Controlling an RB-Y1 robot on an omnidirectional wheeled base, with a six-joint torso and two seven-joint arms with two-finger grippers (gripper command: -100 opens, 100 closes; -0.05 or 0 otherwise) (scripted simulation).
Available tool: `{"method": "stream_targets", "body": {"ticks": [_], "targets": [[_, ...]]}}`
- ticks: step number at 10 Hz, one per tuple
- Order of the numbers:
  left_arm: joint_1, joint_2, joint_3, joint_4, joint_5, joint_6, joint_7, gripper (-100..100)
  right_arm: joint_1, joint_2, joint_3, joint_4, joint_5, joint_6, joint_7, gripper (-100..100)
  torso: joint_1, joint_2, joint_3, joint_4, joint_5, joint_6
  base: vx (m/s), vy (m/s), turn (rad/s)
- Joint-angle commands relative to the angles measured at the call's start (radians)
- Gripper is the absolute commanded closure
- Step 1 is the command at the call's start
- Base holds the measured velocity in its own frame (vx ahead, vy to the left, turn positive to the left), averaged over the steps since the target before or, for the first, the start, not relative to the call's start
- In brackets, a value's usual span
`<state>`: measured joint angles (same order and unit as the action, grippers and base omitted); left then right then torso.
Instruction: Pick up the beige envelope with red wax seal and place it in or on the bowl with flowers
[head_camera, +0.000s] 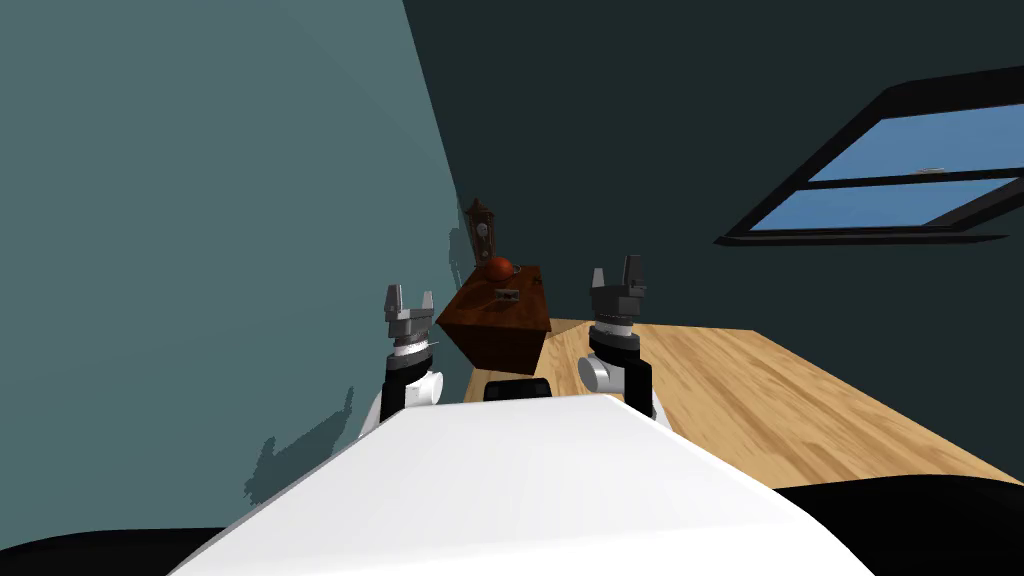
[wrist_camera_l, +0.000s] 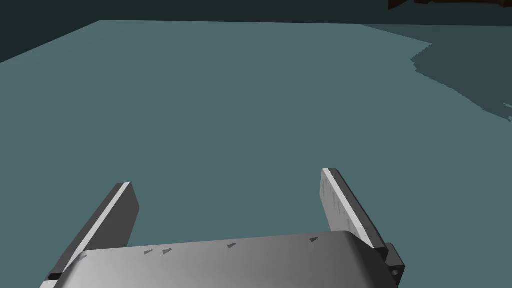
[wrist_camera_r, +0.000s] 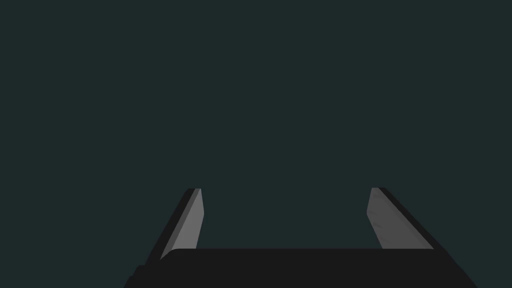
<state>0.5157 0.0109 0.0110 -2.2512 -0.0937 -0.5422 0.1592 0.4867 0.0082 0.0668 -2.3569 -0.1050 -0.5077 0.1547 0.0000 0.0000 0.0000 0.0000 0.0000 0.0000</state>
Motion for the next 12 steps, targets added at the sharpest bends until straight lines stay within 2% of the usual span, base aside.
{"method": "stream_targets", "body": {"ticks": [1,5,6,7,8,10,11,12], "targets": [[-0.022,0.045,0.009,0.024,0.026,0.032,0.011,-100,0.0,0.0,0.0,0.0,0.0,0.0,0.0,0,0.0,0.0,0.0,0.0,0.0,0.0,-0.013,0.012,-0.061],[-0.102,0.143,0.038,0.109,0.116,0.137,0.048,-100,0.0,0.0,0.0,0.0,0.0,0.0,0.0,0,0.003,0.002,0.001,0.0,0.001,0.0,-0.034,0.039,-0.117],[-0.102,0.143,0.038,0.109,0.116,0.151,0.048,-100,0.0,0.0,0.0,0.0,0.0,0.0,0.0,0,0.004,0.002,0.001,0.0,0.001,0.0,-0.029,0.031,-0.045],[-0.129,0.171,0.048,0.137,0.146,0.186,0.06,-100,0.0,0.0,0.0,0.0,0.0,0.0,0.0,0,0.003,0.002,0.001,0.0,0.001,0.0,-0.033,0.024,-0.117],[-0.129,0.171,0.048,0.137,0.146,0.193,0.06,-100,0.0,0.0,0.0,0.0,0.0,0.0,0.0,0,0.002,0.002,0.001,0.0,0.001,0.0,-0.023,0.024,-0.052],[-0.19,0.23,0.067,0.201,0.208,0.264,0.088,-100,0.0,0.0,0.0,0.0,0.0,0.0,0.0,0,0.002,0.001,0.001,0.0,0.0,0.0,-0.03,0.033,-0.156],[-0.19,0.23,0.067,0.202,0.211,0.29,0.088,-100,0.0,0.0,0.0,0.0,0.0,0.0,0.0,0,0.003,0.001,0.001,0.0,0.001,0.0,-0.025,0.039,-0.079],[-0.223,0.261,0.077,0.238,0.246,0.323,0.103,-100,0.0,0.0,0.0,0.0,0.0,0.0,0.0,0,0.003,0.001,0.001,0.0,0.001,0.0,-0.035,0.029,-0.117]]}}
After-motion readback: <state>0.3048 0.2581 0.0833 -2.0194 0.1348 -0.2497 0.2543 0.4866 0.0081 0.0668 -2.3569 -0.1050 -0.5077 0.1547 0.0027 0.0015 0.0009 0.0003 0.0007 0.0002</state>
